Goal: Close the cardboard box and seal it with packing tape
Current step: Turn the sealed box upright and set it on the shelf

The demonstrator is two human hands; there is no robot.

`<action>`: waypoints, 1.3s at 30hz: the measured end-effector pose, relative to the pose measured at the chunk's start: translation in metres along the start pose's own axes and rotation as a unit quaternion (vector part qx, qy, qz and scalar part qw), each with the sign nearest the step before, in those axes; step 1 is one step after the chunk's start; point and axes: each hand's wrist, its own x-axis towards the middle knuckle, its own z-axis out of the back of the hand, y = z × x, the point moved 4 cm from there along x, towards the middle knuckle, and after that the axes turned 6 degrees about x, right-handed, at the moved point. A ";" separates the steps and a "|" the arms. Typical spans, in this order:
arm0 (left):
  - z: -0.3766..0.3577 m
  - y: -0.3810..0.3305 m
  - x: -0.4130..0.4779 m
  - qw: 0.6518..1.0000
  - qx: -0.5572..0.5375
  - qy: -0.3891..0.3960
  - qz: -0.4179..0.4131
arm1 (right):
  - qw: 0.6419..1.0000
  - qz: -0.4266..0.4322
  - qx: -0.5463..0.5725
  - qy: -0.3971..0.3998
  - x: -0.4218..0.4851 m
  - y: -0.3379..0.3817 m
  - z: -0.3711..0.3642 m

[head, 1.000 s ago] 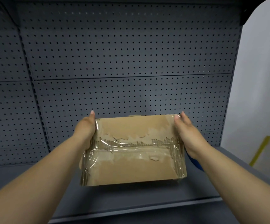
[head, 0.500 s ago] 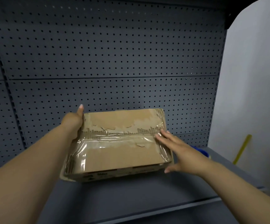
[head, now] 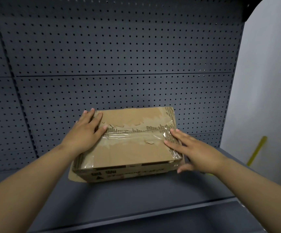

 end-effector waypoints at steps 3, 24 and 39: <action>-0.002 -0.003 0.000 0.999 -0.041 -0.008 0.013 | 0.999 0.004 0.021 -0.028 0.003 -0.004 -0.002; 0.022 -0.012 -0.006 0.989 -0.063 -0.116 0.072 | 0.912 -0.260 0.273 -0.165 0.048 0.002 0.042; 0.007 -0.006 -0.104 0.928 -0.255 -0.261 0.072 | 0.827 -0.314 0.252 -0.393 -0.017 0.036 0.040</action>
